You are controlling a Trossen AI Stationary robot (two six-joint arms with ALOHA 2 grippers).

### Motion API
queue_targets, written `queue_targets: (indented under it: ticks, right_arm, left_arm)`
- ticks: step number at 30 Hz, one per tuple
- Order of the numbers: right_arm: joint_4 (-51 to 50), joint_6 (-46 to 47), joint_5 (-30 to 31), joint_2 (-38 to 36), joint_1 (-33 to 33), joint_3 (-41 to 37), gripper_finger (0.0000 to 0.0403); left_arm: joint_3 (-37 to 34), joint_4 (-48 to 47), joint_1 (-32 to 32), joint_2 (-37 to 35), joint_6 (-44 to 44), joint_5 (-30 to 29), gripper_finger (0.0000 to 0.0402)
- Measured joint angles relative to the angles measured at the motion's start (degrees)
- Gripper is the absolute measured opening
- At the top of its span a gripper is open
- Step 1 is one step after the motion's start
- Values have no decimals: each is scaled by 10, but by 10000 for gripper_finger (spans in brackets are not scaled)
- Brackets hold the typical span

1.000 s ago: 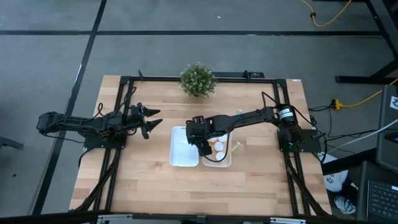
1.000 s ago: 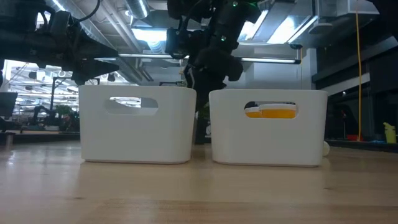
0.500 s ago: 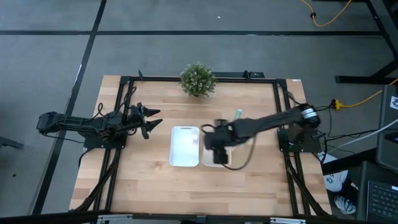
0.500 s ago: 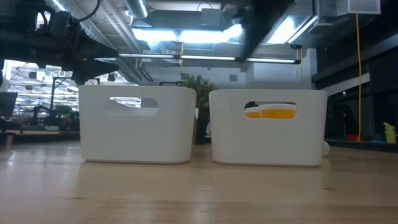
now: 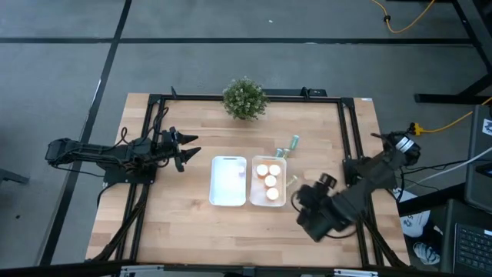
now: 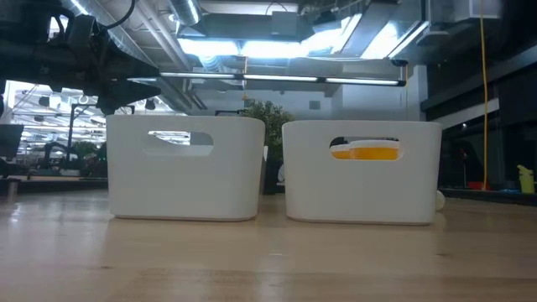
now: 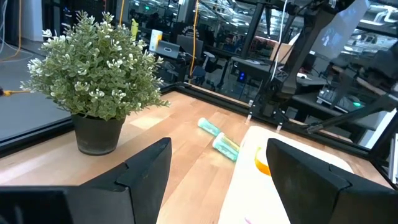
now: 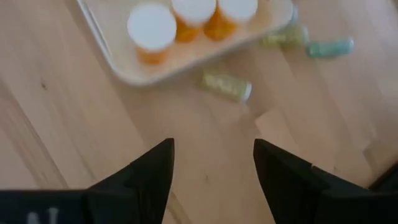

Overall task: Pick and place medicine bottles into bin by pill shape (circle, oval)
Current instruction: Put the yellow tablet bottle into the left white bin

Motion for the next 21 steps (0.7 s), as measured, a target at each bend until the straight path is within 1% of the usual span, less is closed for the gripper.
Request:
queue_targets:
  ticks: [2, 3, 8, 13, 21]
  right_arm:
    - [1, 29, 11, 0, 28, -21, 221]
    - [5, 29, 15, 0, 40, -32, 220]
    - [97, 26, 27, 3, 76, -90, 220]
    - [152, 55, 27, 2, 80, -141, 220]
    - [198, 55, 29, 2, 78, -200, 220]
  left_arm:
    - [0, 0, 0, 0, 0, 0, 255]
    - [0, 0, 0, 0, 0, 0, 255]
    - [0, 0, 0, 0, 0, 0, 255]
    - [0, 0, 0, 0, 0, 0, 255]
    - [0, 0, 0, 0, 0, 0, 255]
